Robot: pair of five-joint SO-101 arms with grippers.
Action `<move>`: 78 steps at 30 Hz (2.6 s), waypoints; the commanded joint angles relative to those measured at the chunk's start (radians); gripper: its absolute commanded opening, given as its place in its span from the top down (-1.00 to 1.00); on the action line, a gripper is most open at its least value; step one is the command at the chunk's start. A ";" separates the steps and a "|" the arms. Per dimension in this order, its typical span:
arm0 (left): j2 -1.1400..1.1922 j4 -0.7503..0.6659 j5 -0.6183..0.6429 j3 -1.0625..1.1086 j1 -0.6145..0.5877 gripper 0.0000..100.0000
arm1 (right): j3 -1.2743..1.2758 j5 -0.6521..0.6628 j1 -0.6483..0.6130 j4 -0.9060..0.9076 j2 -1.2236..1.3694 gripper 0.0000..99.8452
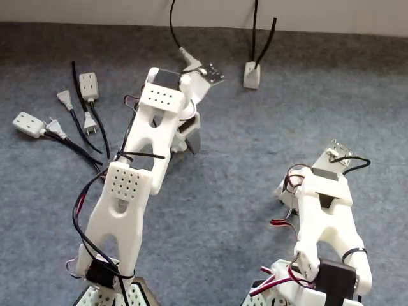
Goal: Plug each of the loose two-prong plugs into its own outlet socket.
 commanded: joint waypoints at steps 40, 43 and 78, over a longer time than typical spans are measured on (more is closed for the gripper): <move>-0.004 0.006 -0.210 -0.153 -0.239 0.38 | -0.012 -0.009 0.021 -0.027 -0.002 0.79; -0.004 -0.017 -0.230 -0.166 -0.254 0.38 | -0.012 -0.009 0.021 -0.027 -0.002 0.79; -0.516 0.041 -0.084 0.142 -0.499 0.38 | -0.010 0.068 -0.031 -0.027 -0.002 0.79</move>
